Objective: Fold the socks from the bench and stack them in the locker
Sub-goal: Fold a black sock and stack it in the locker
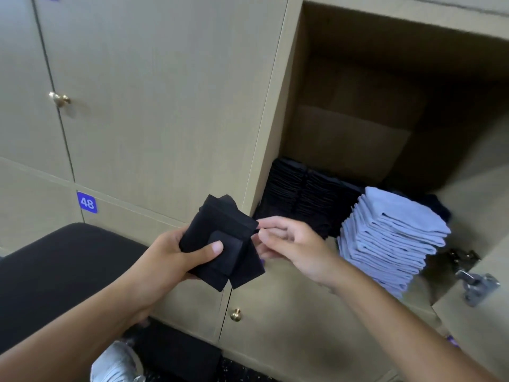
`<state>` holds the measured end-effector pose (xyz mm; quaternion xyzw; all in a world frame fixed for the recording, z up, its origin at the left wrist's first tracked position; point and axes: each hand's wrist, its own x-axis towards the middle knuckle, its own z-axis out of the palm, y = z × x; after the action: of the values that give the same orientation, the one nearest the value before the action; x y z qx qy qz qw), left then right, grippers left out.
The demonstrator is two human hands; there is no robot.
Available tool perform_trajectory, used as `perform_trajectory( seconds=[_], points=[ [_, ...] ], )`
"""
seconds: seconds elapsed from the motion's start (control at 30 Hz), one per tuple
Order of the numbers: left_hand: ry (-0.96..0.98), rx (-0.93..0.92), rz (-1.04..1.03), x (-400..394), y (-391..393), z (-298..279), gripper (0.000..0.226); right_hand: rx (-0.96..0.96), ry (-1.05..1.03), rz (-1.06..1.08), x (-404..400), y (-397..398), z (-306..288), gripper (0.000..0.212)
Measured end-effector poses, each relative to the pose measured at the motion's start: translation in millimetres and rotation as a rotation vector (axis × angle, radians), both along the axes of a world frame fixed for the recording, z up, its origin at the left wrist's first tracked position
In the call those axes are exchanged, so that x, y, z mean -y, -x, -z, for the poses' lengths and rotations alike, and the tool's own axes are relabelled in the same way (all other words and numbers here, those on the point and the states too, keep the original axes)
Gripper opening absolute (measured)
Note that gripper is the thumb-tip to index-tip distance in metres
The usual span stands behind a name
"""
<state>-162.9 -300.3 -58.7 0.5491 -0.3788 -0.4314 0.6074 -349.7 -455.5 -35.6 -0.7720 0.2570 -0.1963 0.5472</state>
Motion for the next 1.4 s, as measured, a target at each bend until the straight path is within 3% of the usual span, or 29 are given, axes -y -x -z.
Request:
perform_trajectory(
  seconds=[0.1,0.33,0.5,0.63,0.73,1.07,1.23,1.4],
  points=[
    [0.033,-0.054,0.037,-1,4,-6,0.026,0.063,-0.11,-0.03,-12,5,-4,0.034],
    [0.038,-0.096,0.121,-1,21,-12,0.031,0.111,-0.066,-0.043,-17,18,-16,0.039],
    [0.026,-0.096,0.125,-7,32,-13,0.033,0.092,-0.082,-0.167,-14,27,-26,0.043],
    [0.0,-0.073,0.119,-18,41,-18,0.049,0.039,-0.064,-0.26,-14,36,-31,0.044],
    [-0.021,-0.049,0.063,-23,49,-27,0.062,0.014,-0.032,-0.21,-13,44,-36,0.044],
    [-0.023,-0.241,-0.447,5,87,-38,0.032,0.164,-0.008,0.139,2,72,-39,0.043],
    [-0.033,-0.185,-0.388,39,105,-48,0.01,0.176,-0.018,0.215,8,77,-32,0.043],
    [0.018,-0.107,-0.288,65,111,-45,0.023,0.101,0.023,0.25,14,83,-25,0.039]
  ],
)
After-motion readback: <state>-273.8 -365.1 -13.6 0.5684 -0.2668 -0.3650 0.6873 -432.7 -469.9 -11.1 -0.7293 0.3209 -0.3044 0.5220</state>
